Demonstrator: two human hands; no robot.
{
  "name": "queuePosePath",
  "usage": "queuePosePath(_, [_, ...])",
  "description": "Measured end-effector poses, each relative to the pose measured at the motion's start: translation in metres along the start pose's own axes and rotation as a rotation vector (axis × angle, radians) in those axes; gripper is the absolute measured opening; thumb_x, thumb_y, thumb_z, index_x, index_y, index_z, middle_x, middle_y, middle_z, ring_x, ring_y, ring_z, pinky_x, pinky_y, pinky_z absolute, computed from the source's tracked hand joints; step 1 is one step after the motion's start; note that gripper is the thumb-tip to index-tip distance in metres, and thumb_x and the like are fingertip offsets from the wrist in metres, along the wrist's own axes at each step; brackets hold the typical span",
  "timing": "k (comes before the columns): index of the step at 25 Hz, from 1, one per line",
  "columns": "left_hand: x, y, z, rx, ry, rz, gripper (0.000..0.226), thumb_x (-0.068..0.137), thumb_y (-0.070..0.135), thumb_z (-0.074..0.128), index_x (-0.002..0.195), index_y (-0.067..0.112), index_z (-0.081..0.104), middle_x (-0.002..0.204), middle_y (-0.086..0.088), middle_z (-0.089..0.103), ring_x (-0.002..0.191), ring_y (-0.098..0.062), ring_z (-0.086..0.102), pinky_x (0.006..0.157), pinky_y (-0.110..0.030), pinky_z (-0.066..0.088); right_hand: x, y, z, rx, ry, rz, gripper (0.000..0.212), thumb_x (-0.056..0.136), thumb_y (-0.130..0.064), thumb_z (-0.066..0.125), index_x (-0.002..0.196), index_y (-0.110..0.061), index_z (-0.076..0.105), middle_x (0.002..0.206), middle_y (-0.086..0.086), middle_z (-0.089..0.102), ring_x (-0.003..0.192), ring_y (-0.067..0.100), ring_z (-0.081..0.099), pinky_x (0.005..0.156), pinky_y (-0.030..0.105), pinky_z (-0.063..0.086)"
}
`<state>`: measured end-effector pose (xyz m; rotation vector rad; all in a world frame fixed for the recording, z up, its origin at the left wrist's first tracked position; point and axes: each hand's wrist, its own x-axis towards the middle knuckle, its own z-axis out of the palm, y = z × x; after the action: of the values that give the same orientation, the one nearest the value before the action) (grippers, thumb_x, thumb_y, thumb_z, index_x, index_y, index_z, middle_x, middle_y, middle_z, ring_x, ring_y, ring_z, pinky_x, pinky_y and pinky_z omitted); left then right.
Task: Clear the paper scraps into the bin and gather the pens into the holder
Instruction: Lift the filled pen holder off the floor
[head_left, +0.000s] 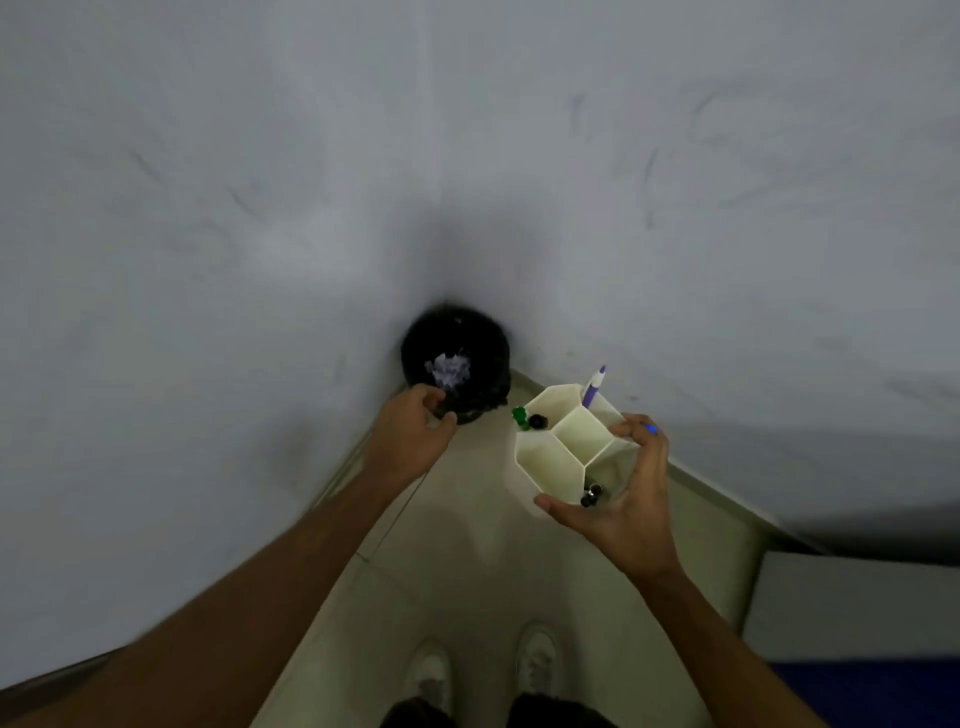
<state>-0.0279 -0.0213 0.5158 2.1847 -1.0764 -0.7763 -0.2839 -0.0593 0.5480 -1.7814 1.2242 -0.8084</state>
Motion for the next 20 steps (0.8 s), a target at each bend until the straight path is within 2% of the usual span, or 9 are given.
queuePosePath(4, [-0.061, 0.126, -0.078, -0.096, -0.042, 0.078, 0.038, 0.085, 0.030, 0.068, 0.118, 0.013, 0.061, 0.108, 0.001, 0.066, 0.095, -0.014, 0.064, 0.080, -0.024, 0.050, -0.041, -0.121, -0.096, 0.026, 0.182, 0.024, 0.096, 0.044, -0.031, 0.098, 0.121, -0.017, 0.041, 0.126, 0.003, 0.041, 0.121, 0.019, 0.048, 0.096, 0.040, 0.049])
queuePosePath(6, [-0.085, 0.175, -0.089, -0.135, -0.073, 0.141, 0.040, 0.083, 0.031, 0.071, 0.119, 0.016, 0.061, 0.110, 0.003, 0.065, 0.093, -0.013, 0.064, 0.084, -0.027, 0.053, -0.064, -0.153, -0.136, 0.020, 0.281, 0.029, 0.098, 0.046, -0.029, 0.099, 0.124, -0.019, 0.040, 0.129, 0.003, 0.041, 0.122, 0.022, 0.049, 0.092, 0.045, 0.053])
queuePosePath(8, [-0.113, 0.223, -0.084, -0.166, -0.110, 0.235, 0.039, 0.080, 0.031, 0.073, 0.115, 0.019, 0.062, 0.108, 0.004, 0.065, 0.089, -0.013, 0.064, 0.082, -0.028, 0.054, -0.092, -0.174, -0.180, 0.009, 0.393, 0.036, 0.098, 0.047, -0.031, 0.098, 0.126, -0.021, 0.040, 0.130, 0.002, 0.041, 0.123, 0.022, 0.049, 0.088, 0.046, 0.056])
queuePosePath(12, [-0.177, 0.307, -0.035, -0.207, -0.290, 0.416, 0.040, 0.080, 0.037, 0.073, 0.115, 0.024, 0.061, 0.111, 0.009, 0.064, 0.091, -0.011, 0.063, 0.078, -0.028, 0.055, -0.157, -0.177, -0.264, -0.006, 0.640, 0.094, 0.096, 0.049, -0.042, 0.094, 0.126, -0.026, 0.039, 0.132, -0.001, 0.041, 0.125, 0.023, 0.048, 0.079, 0.049, 0.059])
queuePosePath(17, [-0.264, 0.390, 0.046, -0.182, -0.435, 0.519, 0.038, 0.081, 0.037, 0.072, 0.116, 0.025, 0.060, 0.110, 0.007, 0.064, 0.088, -0.012, 0.065, 0.080, -0.035, 0.057, -0.245, -0.139, -0.377, -0.158, 0.927, 0.253, 0.094, 0.049, -0.046, 0.092, 0.123, -0.028, 0.037, 0.131, -0.003, 0.038, 0.125, 0.020, 0.046, 0.085, 0.045, 0.059])
queuePosePath(20, [-0.305, 0.425, 0.088, -0.175, -0.486, 0.558, 0.042, 0.084, 0.032, 0.071, 0.121, 0.018, 0.059, 0.116, 0.000, 0.065, 0.090, -0.017, 0.065, 0.075, -0.030, 0.054, -0.287, -0.103, -0.432, -0.182, 1.022, 0.346, 0.096, 0.049, -0.044, 0.094, 0.124, -0.028, 0.037, 0.129, -0.004, 0.039, 0.123, 0.019, 0.046, 0.088, 0.043, 0.057])
